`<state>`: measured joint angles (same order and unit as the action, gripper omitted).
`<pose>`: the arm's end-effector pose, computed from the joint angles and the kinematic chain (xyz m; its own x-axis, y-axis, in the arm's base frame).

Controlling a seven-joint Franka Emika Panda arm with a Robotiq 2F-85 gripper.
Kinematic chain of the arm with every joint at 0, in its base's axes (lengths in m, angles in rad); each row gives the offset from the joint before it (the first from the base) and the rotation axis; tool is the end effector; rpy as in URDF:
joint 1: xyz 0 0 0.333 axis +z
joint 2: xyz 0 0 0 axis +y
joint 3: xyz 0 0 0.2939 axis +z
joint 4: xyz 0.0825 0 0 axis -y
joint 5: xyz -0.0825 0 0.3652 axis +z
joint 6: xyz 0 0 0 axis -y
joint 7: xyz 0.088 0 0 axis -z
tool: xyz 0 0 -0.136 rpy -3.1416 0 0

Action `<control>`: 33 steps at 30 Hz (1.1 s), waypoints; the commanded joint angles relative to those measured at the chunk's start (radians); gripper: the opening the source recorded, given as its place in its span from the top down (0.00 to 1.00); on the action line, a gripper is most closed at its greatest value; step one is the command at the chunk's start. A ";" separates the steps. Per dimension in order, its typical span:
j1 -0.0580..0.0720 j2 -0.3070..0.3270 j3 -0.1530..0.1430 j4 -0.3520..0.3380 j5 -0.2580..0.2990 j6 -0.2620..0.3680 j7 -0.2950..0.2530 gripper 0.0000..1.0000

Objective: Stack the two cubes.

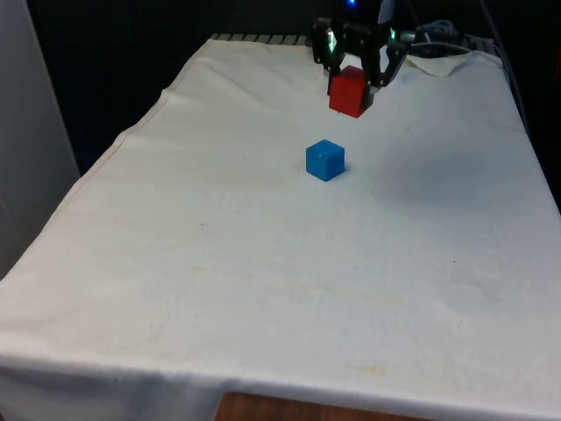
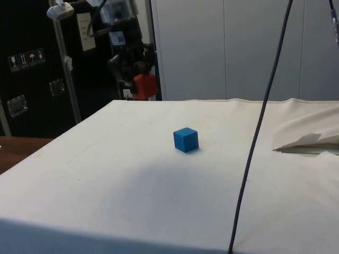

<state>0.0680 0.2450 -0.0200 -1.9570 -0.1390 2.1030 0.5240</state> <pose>0.5692 0.0175 0.3058 0.9201 -0.3906 -0.0309 -0.3818 -0.9115 0.1526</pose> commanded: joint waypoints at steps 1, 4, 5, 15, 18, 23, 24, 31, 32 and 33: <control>0.000 -0.002 0.001 -0.003 -0.001 0.001 0.002 1.00; 0.002 -0.008 0.001 -0.011 -0.004 0.000 0.004 1.00; 0.002 -0.010 0.001 -0.014 -0.005 0.000 0.005 1.00; 0.000 -0.030 0.006 -0.047 -0.007 -0.001 0.000 1.00; 0.002 -0.052 0.008 -0.075 -0.014 0.005 0.005 1.00; 0.002 -0.076 0.014 -0.107 -0.018 0.005 0.005 1.00; 0.000 -0.067 0.014 -0.099 -0.012 -0.001 0.000 1.00; 0.000 -0.123 0.019 -0.187 -0.019 0.039 0.001 1.00; 0.000 -0.127 0.019 -0.198 -0.018 0.050 0.000 1.00; 0.000 -0.119 0.018 -0.182 -0.017 0.025 0.000 1.00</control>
<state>0.0680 0.1260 -0.0020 -2.1390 -0.1560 2.1280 0.5240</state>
